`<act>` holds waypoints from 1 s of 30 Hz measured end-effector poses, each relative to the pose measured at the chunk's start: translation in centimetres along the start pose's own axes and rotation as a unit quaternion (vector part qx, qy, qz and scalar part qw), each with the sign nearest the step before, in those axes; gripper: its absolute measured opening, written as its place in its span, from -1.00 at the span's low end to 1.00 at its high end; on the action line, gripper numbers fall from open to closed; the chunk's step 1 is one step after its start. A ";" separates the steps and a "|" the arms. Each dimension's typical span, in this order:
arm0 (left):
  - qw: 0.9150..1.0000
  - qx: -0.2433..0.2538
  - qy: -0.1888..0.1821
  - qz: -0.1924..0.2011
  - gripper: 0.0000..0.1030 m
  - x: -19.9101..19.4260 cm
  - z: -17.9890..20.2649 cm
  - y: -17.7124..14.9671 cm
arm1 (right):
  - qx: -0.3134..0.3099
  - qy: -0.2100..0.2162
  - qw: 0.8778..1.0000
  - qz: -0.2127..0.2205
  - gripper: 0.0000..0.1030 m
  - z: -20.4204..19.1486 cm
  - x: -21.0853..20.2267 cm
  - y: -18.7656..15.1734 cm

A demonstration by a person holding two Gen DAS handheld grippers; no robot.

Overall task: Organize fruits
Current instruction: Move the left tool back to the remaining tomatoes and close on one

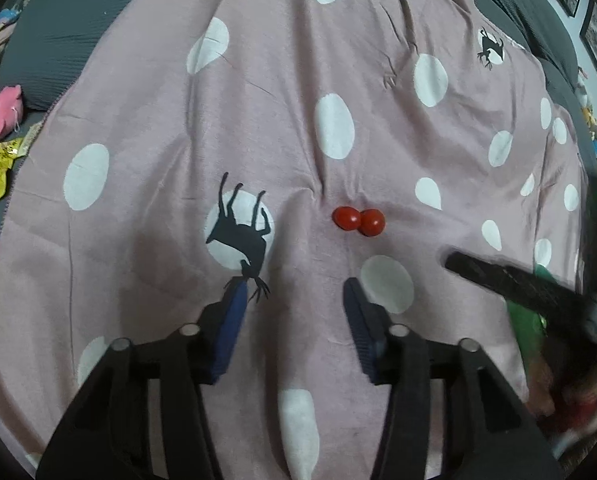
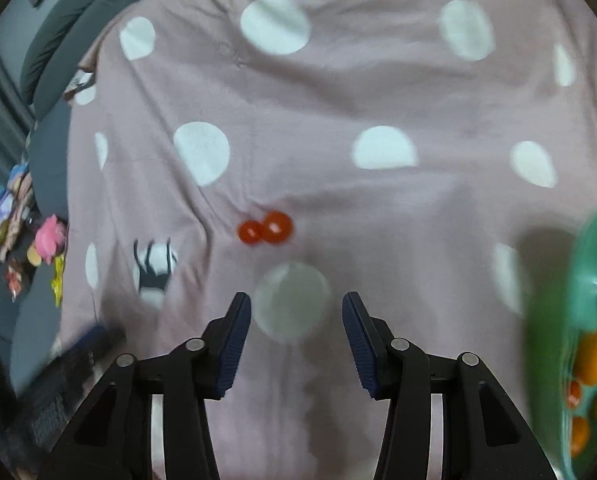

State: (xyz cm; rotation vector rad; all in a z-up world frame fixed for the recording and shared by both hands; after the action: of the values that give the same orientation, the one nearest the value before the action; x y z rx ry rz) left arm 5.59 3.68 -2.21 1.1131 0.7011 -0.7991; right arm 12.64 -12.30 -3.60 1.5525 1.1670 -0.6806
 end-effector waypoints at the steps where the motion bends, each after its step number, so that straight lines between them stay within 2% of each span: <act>1: 1.000 0.000 -0.005 -0.002 -0.26 0.1 0.0 0.0 | 0.005 -0.001 1.000 -0.005 -0.04 -0.6 1.0 0.9; 2: 1.000 0.001 -0.008 -0.004 -0.35 0.1 0.1 0.0 | 0.011 -0.002 1.000 -0.010 -0.04 -1.2 2.1 1.9; 5: 1.000 -0.003 -0.019 -0.014 -0.45 0.8 0.1 0.4 | 0.038 0.000 0.999 -0.024 -0.11 -2.1 5.2 3.9; 9: 0.999 -0.009 -0.035 -0.038 -0.47 2.1 0.2 1.0 | 0.065 -0.003 0.997 -0.042 -0.19 -2.1 7.9 4.7; 11: 0.998 -0.009 -0.043 -0.046 -0.47 2.6 0.5 1.8 | 0.066 -0.013 0.996 -0.052 -0.32 -2.0 8.8 4.7; 14: 0.996 -0.017 -0.058 -0.062 -0.47 3.6 0.9 3.0 | 0.056 -0.032 0.997 -0.047 -0.41 -1.6 9.2 5.0; 16: 0.995 -0.019 -0.064 -0.073 -0.47 4.3 1.4 3.9 | 0.052 -0.024 0.997 -0.050 -0.42 -1.6 9.2 5.1; 19: 0.994 -0.020 -0.069 -0.079 -0.48 5.3 2.6 5.6 | 0.059 -0.007 0.997 -0.046 -0.45 -1.0 8.2 5.0; 22: 0.993 -0.024 -0.074 -0.091 -0.47 7.2 3.9 6.9 | 0.065 -0.007 0.997 -0.031 -0.45 0.1 6.1 4.7; 30: 0.989 -0.028 -0.034 -0.143 -0.47 13.3 5.2 7.6 | 0.063 -0.006 0.998 0.012 -0.46 2.6 0.0 2.7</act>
State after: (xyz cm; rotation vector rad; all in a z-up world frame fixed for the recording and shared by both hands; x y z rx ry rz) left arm 19.57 -2.21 -7.85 0.9401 0.8314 -1.0497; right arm 15.51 -14.77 -3.31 1.6624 1.1123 -0.7578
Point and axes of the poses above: each gripper's, at about its wrist camera, not at the fingertips, and x roughly the way its jaws point, z to its right, y to its top, the point moved 8 cm from there along x, roughly the way its jaws point, and after that the axes turned 10 degrees about -z, right-handed, at the moved point
